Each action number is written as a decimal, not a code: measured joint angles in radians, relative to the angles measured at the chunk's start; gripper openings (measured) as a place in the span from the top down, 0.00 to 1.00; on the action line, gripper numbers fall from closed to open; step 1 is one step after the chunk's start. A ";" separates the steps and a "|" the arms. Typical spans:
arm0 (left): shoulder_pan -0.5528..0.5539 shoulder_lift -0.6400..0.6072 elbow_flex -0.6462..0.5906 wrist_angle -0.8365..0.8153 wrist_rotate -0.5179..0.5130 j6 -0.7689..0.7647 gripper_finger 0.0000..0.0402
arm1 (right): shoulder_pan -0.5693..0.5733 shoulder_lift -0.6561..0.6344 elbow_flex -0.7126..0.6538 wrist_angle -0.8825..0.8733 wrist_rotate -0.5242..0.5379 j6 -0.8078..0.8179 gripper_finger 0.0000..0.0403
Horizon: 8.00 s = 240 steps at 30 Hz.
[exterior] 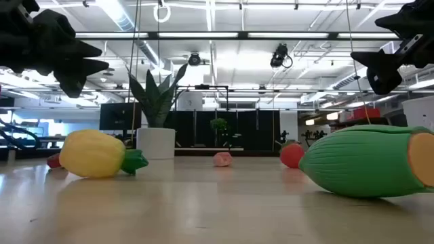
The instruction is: Pick and placing Produce into tupperware
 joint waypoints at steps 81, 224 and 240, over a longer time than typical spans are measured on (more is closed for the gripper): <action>0.002 0.000 0.000 0.625 -0.088 -0.138 0.69 | 0.000 0.000 0.000 0.047 0.002 0.034 0.26; 0.002 0.000 0.000 0.560 -0.227 -0.111 0.72 | -0.422 1.191 0.609 -0.975 -0.381 0.556 0.39; 0.002 0.000 0.000 0.562 -0.227 -0.113 0.73 | -0.422 1.290 0.595 -0.906 -0.373 0.549 0.45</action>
